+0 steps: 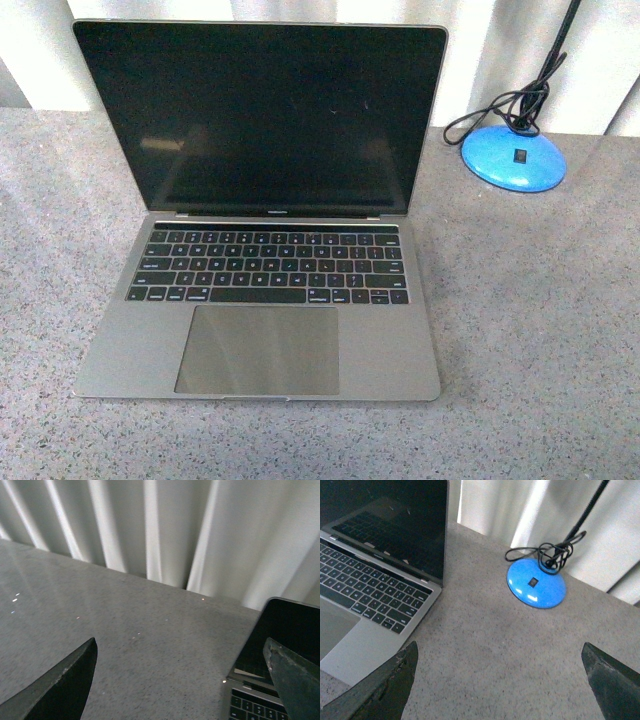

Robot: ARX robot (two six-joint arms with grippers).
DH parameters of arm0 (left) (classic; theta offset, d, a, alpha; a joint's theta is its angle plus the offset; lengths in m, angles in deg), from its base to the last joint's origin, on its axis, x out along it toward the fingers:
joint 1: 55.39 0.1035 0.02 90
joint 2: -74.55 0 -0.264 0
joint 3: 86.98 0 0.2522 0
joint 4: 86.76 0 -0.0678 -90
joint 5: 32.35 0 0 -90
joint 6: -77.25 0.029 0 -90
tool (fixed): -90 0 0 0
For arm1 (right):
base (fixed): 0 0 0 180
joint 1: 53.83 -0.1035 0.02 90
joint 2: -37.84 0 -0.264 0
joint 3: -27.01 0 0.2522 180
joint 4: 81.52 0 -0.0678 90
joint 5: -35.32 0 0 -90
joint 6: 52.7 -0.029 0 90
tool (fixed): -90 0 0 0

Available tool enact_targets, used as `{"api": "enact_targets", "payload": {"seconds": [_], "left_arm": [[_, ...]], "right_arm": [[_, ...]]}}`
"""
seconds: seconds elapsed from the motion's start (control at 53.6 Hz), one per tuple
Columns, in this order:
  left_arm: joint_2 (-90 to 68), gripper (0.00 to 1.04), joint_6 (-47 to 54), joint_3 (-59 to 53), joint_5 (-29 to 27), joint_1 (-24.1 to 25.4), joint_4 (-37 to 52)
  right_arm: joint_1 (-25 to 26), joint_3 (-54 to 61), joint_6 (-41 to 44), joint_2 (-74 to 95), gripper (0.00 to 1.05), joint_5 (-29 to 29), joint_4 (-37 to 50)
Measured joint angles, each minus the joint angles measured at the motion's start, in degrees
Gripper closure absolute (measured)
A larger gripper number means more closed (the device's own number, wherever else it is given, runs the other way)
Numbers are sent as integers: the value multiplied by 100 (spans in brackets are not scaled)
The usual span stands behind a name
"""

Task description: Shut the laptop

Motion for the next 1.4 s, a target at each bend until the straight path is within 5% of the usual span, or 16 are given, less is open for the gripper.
{"api": "enact_targets", "payload": {"seconds": [0.336, 0.391, 0.615, 0.802, 1.398], "left_arm": [[-2159, 7, 890, 1666, 1088, -31, 525], [-2474, 8, 1097, 1974, 1235, -7, 553], [-3206, 49, 1401, 2874, 1666, 17, 332], [-3873, 96, 1692, 3759, 2105, -90, -157], [-4562, 101, 1755, 4334, 2170, -275, -671]], "right_arm": [[-944, -1644, -4, 1683, 10, -463, 153], [-999, -1788, 22, 1871, 19, -560, 203], [-1093, -2223, 181, 2227, 61, -446, 116], [-1252, -2846, 485, 2702, 104, -446, -146], [-1812, -4524, 522, 4264, 104, -540, -260]]}}
